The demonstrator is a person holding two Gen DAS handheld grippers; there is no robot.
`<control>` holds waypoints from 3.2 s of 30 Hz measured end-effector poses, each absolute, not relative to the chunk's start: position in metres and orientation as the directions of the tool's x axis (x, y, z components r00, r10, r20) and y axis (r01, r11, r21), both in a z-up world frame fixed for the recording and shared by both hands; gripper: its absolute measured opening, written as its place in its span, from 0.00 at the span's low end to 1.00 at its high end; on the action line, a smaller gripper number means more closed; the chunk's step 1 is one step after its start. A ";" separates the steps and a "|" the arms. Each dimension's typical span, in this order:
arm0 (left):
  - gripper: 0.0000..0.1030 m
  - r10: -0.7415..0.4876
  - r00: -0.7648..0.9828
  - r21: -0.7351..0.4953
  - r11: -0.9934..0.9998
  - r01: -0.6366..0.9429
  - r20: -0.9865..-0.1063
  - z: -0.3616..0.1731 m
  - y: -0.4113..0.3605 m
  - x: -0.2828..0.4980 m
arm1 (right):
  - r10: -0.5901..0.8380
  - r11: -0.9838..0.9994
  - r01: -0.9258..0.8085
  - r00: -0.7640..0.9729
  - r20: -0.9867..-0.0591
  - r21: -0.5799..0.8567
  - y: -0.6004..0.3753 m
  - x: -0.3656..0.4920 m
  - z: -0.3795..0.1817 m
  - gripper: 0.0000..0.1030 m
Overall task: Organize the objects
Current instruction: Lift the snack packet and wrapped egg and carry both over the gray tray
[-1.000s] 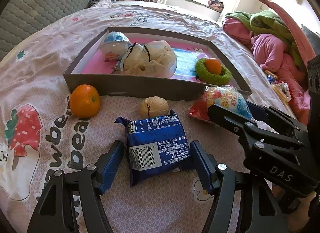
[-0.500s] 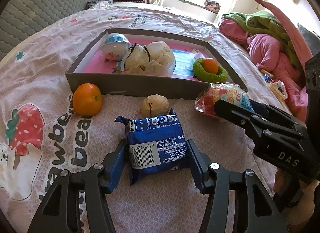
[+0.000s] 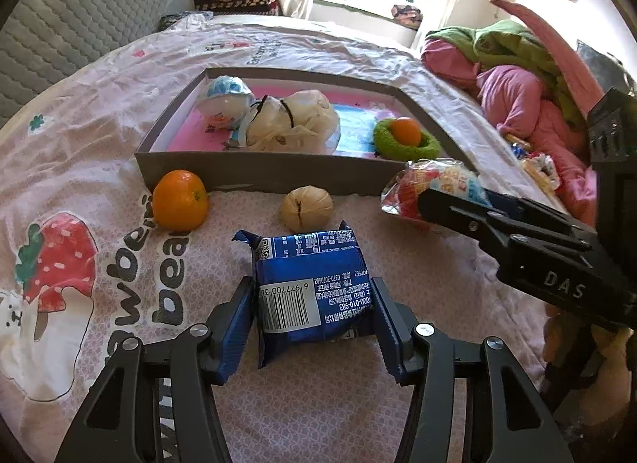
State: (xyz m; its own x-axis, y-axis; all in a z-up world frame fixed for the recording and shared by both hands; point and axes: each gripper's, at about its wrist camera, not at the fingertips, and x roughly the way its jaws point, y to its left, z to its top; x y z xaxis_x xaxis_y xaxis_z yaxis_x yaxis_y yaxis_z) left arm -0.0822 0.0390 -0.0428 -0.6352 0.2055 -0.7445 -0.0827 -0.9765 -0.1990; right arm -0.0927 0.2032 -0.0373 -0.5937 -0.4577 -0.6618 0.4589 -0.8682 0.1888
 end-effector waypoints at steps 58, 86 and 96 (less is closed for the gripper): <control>0.56 0.119 -0.751 -0.138 -0.990 -0.038 -0.650 0.012 0.000 -0.111 | -0.434 -0.897 0.420 -0.767 -0.473 0.141 0.208 -0.083 0.006 0.53; 0.56 0.118 -0.707 -0.139 -0.990 -0.027 -0.697 -0.026 -0.022 -0.203 | -0.409 -0.896 0.437 -0.748 -0.523 0.075 0.184 -0.125 -0.023 0.53; 0.56 0.117 -0.680 -0.133 -0.991 -0.029 -0.724 -0.038 -0.017 -0.213 | -0.401 -0.890 0.453 -0.708 -0.581 0.063 0.171 -0.140 -0.036 0.53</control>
